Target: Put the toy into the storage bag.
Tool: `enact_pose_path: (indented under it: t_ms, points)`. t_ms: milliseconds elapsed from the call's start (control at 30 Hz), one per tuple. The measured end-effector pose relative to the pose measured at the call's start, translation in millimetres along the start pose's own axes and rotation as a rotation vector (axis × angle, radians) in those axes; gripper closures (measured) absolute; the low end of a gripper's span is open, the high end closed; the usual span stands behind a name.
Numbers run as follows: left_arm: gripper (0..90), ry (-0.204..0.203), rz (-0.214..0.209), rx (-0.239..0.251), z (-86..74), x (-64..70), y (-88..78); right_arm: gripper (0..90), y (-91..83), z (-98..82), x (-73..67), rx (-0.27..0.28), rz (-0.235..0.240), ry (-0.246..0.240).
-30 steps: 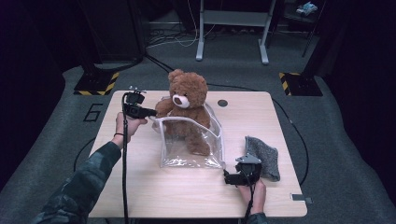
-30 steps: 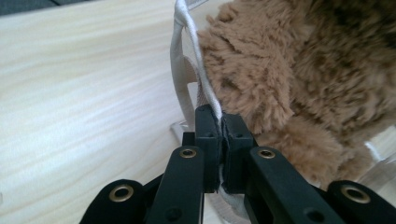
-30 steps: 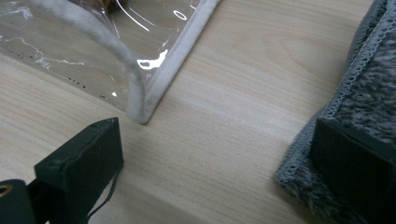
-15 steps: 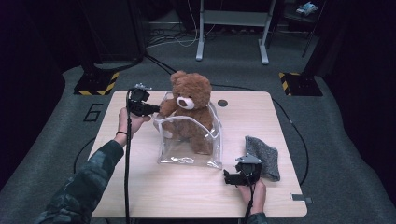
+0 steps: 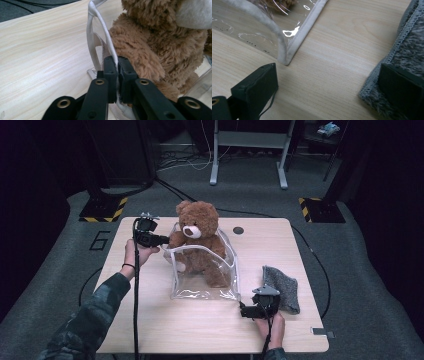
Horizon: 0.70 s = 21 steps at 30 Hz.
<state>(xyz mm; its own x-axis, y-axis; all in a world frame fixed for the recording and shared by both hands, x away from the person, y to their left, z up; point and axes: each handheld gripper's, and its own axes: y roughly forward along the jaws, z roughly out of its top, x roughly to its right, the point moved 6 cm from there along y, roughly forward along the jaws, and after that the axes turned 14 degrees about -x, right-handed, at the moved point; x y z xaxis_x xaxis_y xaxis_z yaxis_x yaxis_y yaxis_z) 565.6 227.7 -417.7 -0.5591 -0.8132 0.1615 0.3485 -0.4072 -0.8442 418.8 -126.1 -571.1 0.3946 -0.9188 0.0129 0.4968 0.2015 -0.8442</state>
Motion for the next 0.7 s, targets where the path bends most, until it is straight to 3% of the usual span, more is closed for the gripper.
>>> enact_pose_path:
  t_ms: [100,300,333,467,700]
  points:
    - [71.8,-0.023,-0.015,0.014,-1.9,-0.8,-2.7,2.4,0.0,-0.1,0.0,-0.001,0.0,0.0]
    - [39.2,-0.028,0.039,0.054,-13.3,-3.9,-15.3,2.4,0.3,0.4,-0.5,0.003,0.004,0.007]
    - [36.3,-0.049,0.031,0.077,-15.9,-3.9,-18.3,2.4,0.1,0.0,0.0,0.001,0.001,-0.001]
    - [30.4,-0.064,0.038,0.112,-23.4,-7.9,-28.6,2.3,0.1,-0.2,-0.3,0.0,0.002,0.003]
    - [22.1,-0.049,0.066,0.139,-47.4,-8.4,-48.3,2.3,0.0,-0.3,0.0,-0.001,-0.003,0.003]
